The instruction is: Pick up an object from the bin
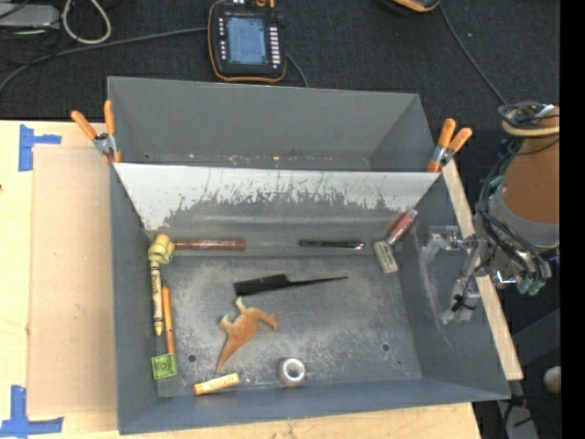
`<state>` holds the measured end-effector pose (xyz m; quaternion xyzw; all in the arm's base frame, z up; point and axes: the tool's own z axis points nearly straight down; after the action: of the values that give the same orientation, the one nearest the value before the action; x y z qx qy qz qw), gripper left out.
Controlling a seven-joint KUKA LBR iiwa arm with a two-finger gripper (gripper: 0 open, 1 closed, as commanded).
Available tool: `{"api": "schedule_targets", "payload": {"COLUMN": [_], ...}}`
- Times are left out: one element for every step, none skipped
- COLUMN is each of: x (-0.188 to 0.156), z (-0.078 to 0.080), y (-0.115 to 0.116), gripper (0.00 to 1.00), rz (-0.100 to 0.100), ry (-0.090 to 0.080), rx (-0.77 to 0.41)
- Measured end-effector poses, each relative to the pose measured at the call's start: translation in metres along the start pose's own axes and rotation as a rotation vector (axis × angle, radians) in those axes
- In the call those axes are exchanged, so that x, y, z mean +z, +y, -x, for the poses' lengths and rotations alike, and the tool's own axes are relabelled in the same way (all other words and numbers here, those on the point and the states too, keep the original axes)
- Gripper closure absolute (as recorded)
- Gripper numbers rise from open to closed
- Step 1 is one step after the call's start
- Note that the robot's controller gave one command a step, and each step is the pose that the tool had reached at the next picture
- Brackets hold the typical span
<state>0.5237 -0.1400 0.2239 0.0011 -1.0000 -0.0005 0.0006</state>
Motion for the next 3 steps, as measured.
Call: {"api": "schedule_targets", "payload": {"x": [0.126,0.076,0.125], "z": [0.055,0.064,0.076], "y": [0.065,0.096,0.177], "gripper": [0.0,0.0,0.0], "rz": [0.0,-0.004,0.004], "ry": [-0.003,-0.007,0.003], "rx": [-0.127,-0.202,-0.097]}}
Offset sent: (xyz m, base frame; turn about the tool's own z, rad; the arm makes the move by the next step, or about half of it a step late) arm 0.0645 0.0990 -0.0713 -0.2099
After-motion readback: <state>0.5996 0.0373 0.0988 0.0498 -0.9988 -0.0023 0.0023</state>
